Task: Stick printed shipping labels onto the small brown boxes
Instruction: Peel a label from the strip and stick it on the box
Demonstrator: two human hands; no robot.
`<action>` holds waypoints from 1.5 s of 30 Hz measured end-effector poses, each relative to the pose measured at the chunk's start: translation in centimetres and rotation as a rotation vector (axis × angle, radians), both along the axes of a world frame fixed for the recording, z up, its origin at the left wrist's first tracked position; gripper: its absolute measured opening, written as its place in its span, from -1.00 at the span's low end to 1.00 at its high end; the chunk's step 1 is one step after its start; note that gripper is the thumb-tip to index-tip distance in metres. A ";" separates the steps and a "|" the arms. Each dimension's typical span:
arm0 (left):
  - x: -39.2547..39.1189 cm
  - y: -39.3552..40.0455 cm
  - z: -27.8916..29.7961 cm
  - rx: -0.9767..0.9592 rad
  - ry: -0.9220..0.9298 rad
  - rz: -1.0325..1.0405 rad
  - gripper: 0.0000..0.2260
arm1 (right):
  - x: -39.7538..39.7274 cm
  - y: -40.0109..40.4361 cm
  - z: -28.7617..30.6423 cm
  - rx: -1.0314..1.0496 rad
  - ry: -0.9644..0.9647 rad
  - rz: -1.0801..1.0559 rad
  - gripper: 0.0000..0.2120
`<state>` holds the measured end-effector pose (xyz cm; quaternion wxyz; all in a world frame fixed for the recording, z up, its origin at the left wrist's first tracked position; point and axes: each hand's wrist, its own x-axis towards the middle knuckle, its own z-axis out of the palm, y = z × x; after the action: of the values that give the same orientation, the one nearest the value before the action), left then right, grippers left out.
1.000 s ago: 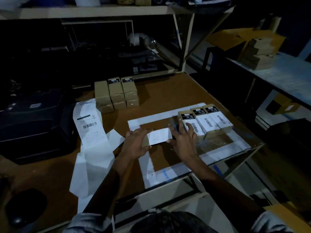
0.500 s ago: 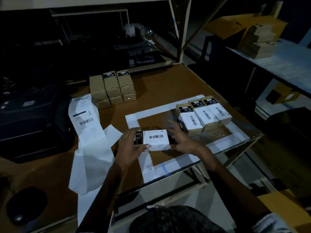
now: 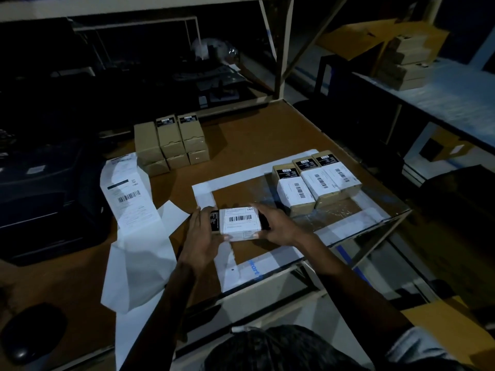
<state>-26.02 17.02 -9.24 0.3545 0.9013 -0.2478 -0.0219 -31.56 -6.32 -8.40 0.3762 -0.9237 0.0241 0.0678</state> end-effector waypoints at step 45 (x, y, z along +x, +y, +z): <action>-4.9 -21.5 2.0 -0.068 0.131 0.051 -0.50 | -4.5 -16.4 2.8 -0.013 -0.474 -1.089 -0.33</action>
<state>-30.96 -4.47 -7.22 0.4006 0.8915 -0.2018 -0.0635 -36.07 -22.72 -5.59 0.3465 -0.7707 0.4102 -0.3430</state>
